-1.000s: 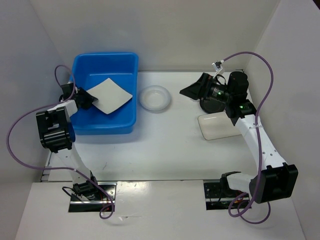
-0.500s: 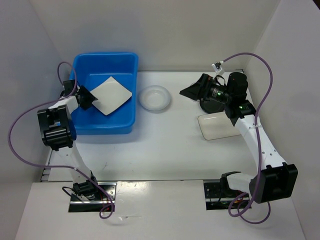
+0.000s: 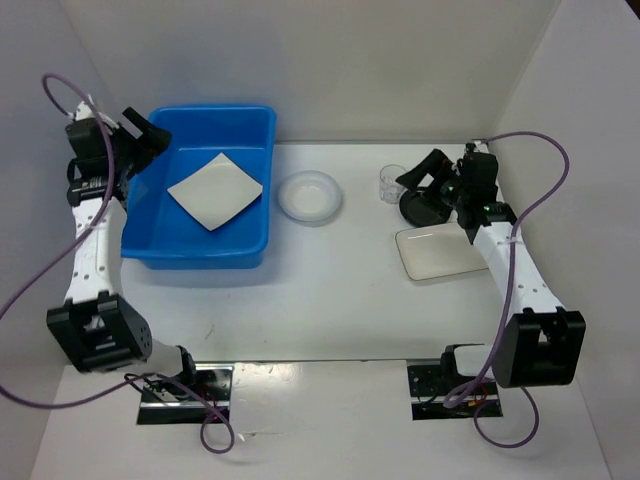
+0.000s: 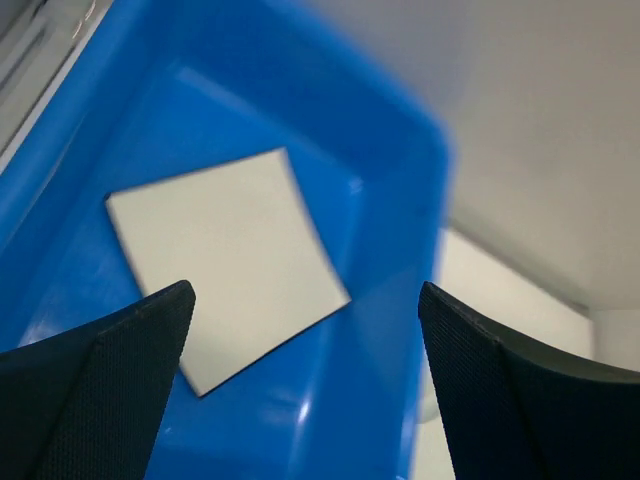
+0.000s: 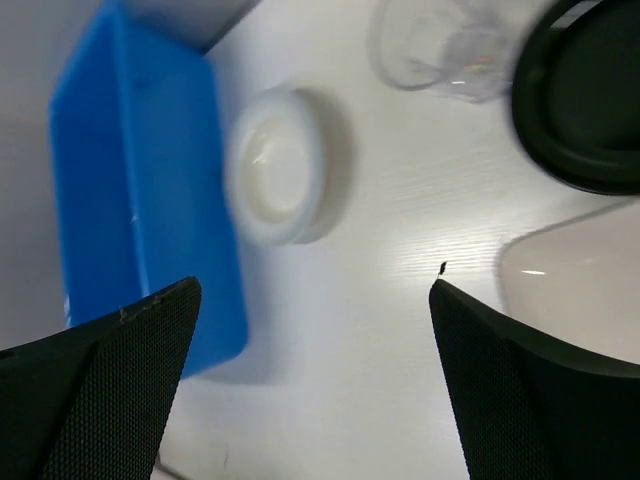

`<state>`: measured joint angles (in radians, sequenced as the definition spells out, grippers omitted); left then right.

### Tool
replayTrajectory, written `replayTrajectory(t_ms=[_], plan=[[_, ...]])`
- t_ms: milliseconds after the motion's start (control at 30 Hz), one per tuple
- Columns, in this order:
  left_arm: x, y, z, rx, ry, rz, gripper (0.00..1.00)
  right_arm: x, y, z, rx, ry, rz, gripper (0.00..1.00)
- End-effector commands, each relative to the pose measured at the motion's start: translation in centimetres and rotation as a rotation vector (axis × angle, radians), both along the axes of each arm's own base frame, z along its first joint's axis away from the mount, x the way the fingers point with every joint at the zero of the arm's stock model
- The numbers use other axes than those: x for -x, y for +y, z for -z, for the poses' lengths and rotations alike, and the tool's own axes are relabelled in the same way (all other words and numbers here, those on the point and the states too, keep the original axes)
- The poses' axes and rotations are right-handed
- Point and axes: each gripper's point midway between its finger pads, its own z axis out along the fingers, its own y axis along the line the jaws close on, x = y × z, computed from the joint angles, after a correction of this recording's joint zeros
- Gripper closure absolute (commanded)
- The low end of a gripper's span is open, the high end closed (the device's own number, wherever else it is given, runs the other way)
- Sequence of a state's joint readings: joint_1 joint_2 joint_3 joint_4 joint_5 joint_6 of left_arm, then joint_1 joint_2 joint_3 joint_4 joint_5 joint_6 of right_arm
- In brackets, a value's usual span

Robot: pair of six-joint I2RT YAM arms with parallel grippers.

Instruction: Place the mixed dishes into the plastic bin

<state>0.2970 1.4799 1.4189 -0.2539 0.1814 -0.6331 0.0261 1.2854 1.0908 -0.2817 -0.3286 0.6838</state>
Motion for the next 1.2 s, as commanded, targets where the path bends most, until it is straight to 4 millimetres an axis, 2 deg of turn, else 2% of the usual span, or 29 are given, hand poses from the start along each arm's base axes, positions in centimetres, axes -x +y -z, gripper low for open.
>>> replayTrajectory(t_ms=[0, 33, 67, 133, 167, 200, 233, 267, 400, 467, 600, 633, 767, 833, 967, 1067, 1167], plan=[[1.7, -4.2, -2.3, 0.034, -0.053, 0.178, 0.00, -0.1, -5.8, 4.6, 0.051, 0.160, 0.284, 0.00], [2.2, -5.5, -0.7, 0.073, -0.028, 0.219, 0.00, 0.3, -7.0, 5.6, 0.055, 0.195, 0.333, 0.00], [2.6, -6.9, -0.2, 0.116, -0.023, 0.255, 0.00, 1.2, -8.5, 7.8, 0.078, 0.269, 0.403, 0.00], [3.3, -9.9, 0.5, 0.139, -0.020, 0.336, 0.00, 2.3, -11.0, 10.0, 0.073, 0.349, 0.511, 0.00], [3.9, -10.8, 1.8, 0.149, 0.009, 0.354, 0.00, 3.8, -11.8, 11.8, 0.085, 0.415, 0.537, 0.01], [4.3, -12.0, 2.0, 0.145, 0.014, 0.375, 0.00, 4.6, -12.2, 12.6, 0.077, 0.450, 0.559, 0.01], [4.6, -12.0, 2.3, 0.147, 0.020, 0.375, 0.00, 5.4, -13.4, 13.4, 0.075, 0.488, 0.618, 0.01], [4.9, -12.6, 2.6, 0.158, 0.027, 0.383, 0.00, 6.6, -13.8, 14.4, 0.088, 0.521, 0.638, 0.03], [5.7, -12.7, 3.4, 0.165, 0.046, 0.381, 0.00, 9.8, -15.5, 15.9, 0.086, 0.613, 0.763, 0.06], [6.0, -13.3, 3.0, 0.174, 0.039, 0.396, 0.00, 10.9, -15.5, 16.9, 0.072, 0.662, 0.786, 0.06], [6.4, -13.6, 3.2, 0.187, 0.055, 0.413, 0.00, 12.7, -15.5, 18.6, 0.080, 0.746, 0.830, 0.16], [6.5, -13.6, 2.5, 0.175, 0.042, 0.417, 0.00, 13.1, -15.3, 19.1, 0.075, 0.761, 0.837, 0.19], [6.5, -12.7, 1.5, 0.107, 0.046, 0.394, 0.00, 13.1, -15.2, 20.9, 0.014, 0.772, 0.856, 0.29], [6.8, -12.9, 1.3, 0.110, 0.045, 0.402, 0.00, 12.9, -15.0, 21.4, -0.004, 0.788, 0.863, 0.36], [6.7, -12.8, 1.0, 0.099, 0.035, 0.406, 0.00, 11.6, -15.2, 21.9, -0.033, 0.752, 0.875, 0.40], [6.9, -12.7, 1.4, 0.093, 0.053, 0.400, 0.00, 10.9, -15.4, 22.0, -0.038, 0.722, 0.876, 0.51], [6.9, -12.6, 0.8, 0.070, 0.040, 0.409, 0.00, 10.6, -15.3, 22.6, -0.068, 0.697, 0.888, 0.52]])
